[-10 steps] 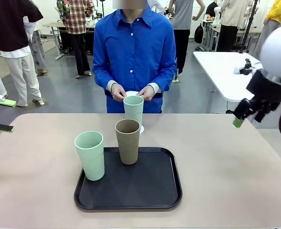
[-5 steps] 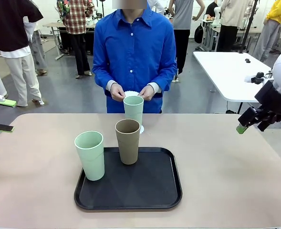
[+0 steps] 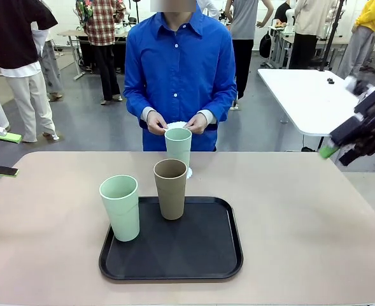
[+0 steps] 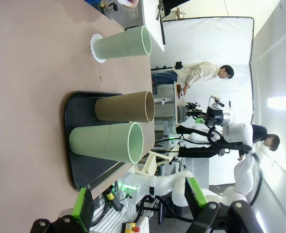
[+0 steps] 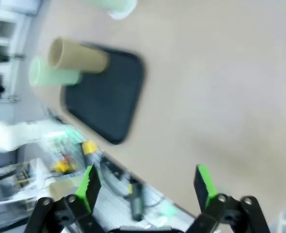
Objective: Place coasters on the table and set cups on them.
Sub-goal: Take one Reusable plastic cup from the Flat Tray and place it on a coaster set by the human.
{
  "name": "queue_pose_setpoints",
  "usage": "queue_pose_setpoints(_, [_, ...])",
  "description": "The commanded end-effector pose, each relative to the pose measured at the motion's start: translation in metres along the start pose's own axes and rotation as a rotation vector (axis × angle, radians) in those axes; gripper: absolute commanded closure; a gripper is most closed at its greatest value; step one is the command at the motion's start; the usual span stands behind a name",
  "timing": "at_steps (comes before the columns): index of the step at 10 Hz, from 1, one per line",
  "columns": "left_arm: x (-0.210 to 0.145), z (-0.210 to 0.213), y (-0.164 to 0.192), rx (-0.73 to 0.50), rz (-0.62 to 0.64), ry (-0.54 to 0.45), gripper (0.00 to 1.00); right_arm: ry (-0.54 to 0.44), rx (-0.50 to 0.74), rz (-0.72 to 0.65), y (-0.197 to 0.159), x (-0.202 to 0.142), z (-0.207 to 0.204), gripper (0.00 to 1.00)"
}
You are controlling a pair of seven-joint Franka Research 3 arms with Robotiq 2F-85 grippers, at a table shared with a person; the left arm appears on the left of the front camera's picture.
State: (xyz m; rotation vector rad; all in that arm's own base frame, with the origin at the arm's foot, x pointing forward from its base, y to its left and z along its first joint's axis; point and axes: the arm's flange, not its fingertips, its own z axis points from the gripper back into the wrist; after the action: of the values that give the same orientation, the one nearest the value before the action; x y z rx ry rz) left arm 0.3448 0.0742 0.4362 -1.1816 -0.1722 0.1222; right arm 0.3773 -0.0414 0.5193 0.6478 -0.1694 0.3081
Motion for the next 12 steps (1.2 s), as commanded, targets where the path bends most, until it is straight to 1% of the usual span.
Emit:
queue_pose_setpoints(1, [0.0,0.001,0.0,-0.016,-0.008,-0.005,0.0,0.027,0.212,-0.177,-0.041,0.027,0.044,0.0])
queue_pose_setpoints(2, [0.0,0.001,0.0,-0.016,-0.008,-0.005,0.0,-0.001,0.291,-0.253,-0.069,0.034,0.056,0.0])
queue_pose_setpoints(3, [0.0,0.001,0.0,-0.016,-0.008,-0.005,0.0,-0.02,0.4,-0.294,-0.099,0.036,0.063,0.0])
queue_pose_setpoints(4, [0.0,0.001,0.0,-0.016,-0.008,-0.005,0.0,-0.051,0.492,-0.285,-0.132,0.03,0.067,0.0])
queue_pose_setpoints(5, [0.0,0.001,0.0,-0.016,-0.008,-0.005,0.0,-0.076,0.546,-0.283,-0.152,0.023,0.064,0.0])
queue_pose_setpoints(6, [0.0,0.001,0.0,-0.016,-0.008,-0.005,0.0,-0.117,0.625,-0.28,-0.18,0.013,0.059,0.0])
queue_pose_setpoints(7, [0.0,0.001,0.0,-0.016,-0.008,-0.005,0.0,-0.138,0.661,-0.288,-0.199,0.002,0.055,0.0])
queue_pose_setpoints(9, [0.0,0.001,0.0,-0.016,-0.008,-0.005,0.0,-0.167,0.724,-0.296,-0.224,-0.029,0.048,0.0])
queue_pose_setpoints(12, [0.0,0.001,0.0,-0.016,-0.008,-0.005,0.0,-0.201,0.74,-0.345,-0.243,-0.053,0.038,0.0])
